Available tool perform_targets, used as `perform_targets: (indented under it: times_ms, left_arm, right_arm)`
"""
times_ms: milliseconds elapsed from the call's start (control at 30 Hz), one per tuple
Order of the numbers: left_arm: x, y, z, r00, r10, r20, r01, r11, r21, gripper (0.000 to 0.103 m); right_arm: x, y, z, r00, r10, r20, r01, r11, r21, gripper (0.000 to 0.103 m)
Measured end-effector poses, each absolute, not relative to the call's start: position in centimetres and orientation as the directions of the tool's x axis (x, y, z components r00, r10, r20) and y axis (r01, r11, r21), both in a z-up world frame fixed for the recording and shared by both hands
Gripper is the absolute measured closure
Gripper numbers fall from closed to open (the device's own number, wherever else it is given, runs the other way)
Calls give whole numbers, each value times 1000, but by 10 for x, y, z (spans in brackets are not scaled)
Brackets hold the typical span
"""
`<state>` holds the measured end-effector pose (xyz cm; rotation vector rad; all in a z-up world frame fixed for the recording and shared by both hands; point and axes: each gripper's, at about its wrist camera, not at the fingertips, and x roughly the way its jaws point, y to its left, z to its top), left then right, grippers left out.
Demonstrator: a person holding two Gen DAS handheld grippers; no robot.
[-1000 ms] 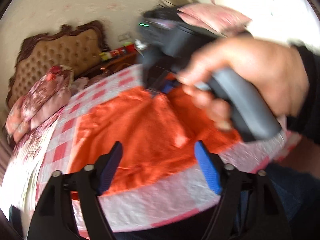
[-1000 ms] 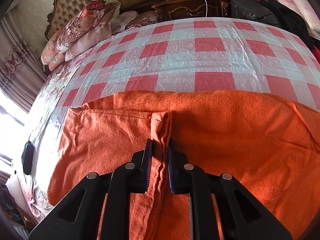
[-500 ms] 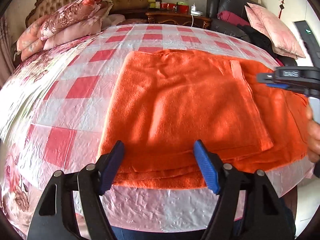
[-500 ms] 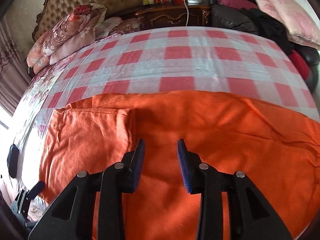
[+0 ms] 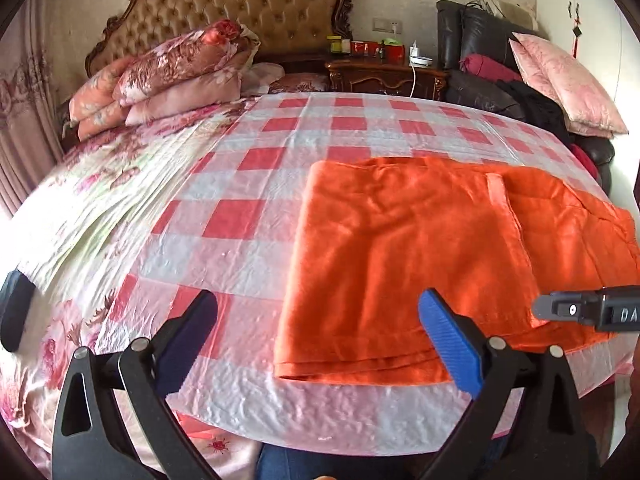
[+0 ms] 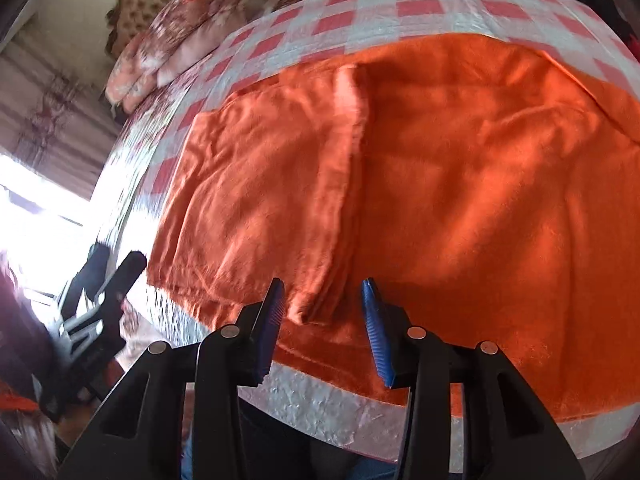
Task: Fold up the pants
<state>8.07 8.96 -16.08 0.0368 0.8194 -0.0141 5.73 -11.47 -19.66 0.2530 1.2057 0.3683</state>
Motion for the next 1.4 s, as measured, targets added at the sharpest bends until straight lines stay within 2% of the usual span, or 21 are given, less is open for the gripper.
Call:
perform_targets:
  times_ms: [33,133,167,200,233,267,300,400,500,567,667,867,1000,1067,1133,1200,1267,1333,1400]
  left_arm:
    - [80,101,-160,683,-23,-730,24,1000,-9,2]
    - [73,129,-159,678,-33,-735,-25,997,-67,6]
    - [70,138,-160,675,-38,-737,-38,996,-86,21]
    - [65,144,-160,678,-47,-734,-40,994,-101,30]
    - [61,147,-161,678,-44,-734,-44,994,-100,44]
    - [57,148,-161,682,-47,-730,-35,995,-98,53]
    - [53,148,-162,685,-61,-726,-17,995,-101,56]
    - [43,139,-169,668,-123,-734,71,992,-102,58]
    - [42,127,-180,648,-99,-755,97,994,-47,61]
    - [43,123,-187,633,-97,-768,114,993,-31,73]
    - [47,119,-199,600,-51,-798,121,992,27,74]
    - [40,131,-195,607,-55,-793,96,995,4,72]
    - [37,135,-177,653,-93,-752,79,995,-55,72]
    - [45,136,-171,658,-171,-733,79,984,-159,74]
    - [55,131,-171,654,-219,-724,90,973,-213,76]
    - [69,114,-175,639,-228,-735,112,973,-204,85]
    - [78,100,-180,634,-238,-736,133,971,-199,85]
    - [87,90,-192,598,-203,-775,124,979,-161,89]
    - [83,85,-201,583,-177,-793,120,984,-131,91]
  right_arm:
    - [55,-110,-197,317,372,-873,-154,928,340,85]
    - [51,-107,-193,336,345,-876,-195,936,294,91]
    - [50,-106,-190,342,337,-877,-205,938,280,92]
    - [48,-105,-188,346,335,-876,-210,938,276,93]
    - [47,-105,-186,347,337,-875,-210,937,278,93]
    - [46,-105,-184,348,341,-873,-213,936,281,93]
    - [45,-105,-182,349,345,-871,-216,934,283,93]
    - [47,-106,-179,349,353,-868,-223,931,289,93]
    - [43,-112,-180,347,345,-872,-215,934,284,93]
    - [42,-116,-182,344,342,-874,-207,936,285,93]
    - [42,-119,-184,347,335,-876,-203,939,279,94]
    - [43,-116,-190,346,312,-885,-212,945,250,93]
    - [41,-119,-182,366,259,-894,-204,960,194,92]
    - [41,-118,-162,438,216,-873,-201,970,139,83]
    - [53,-103,-141,471,272,-839,-251,953,168,82]
    - [77,-78,-128,456,394,-798,-319,909,267,82]
    - [113,-34,-136,394,481,-783,-402,857,324,82]
    - [141,0,-155,343,477,-810,-423,848,320,82]
    - [158,22,-178,321,412,-853,-441,862,250,82]
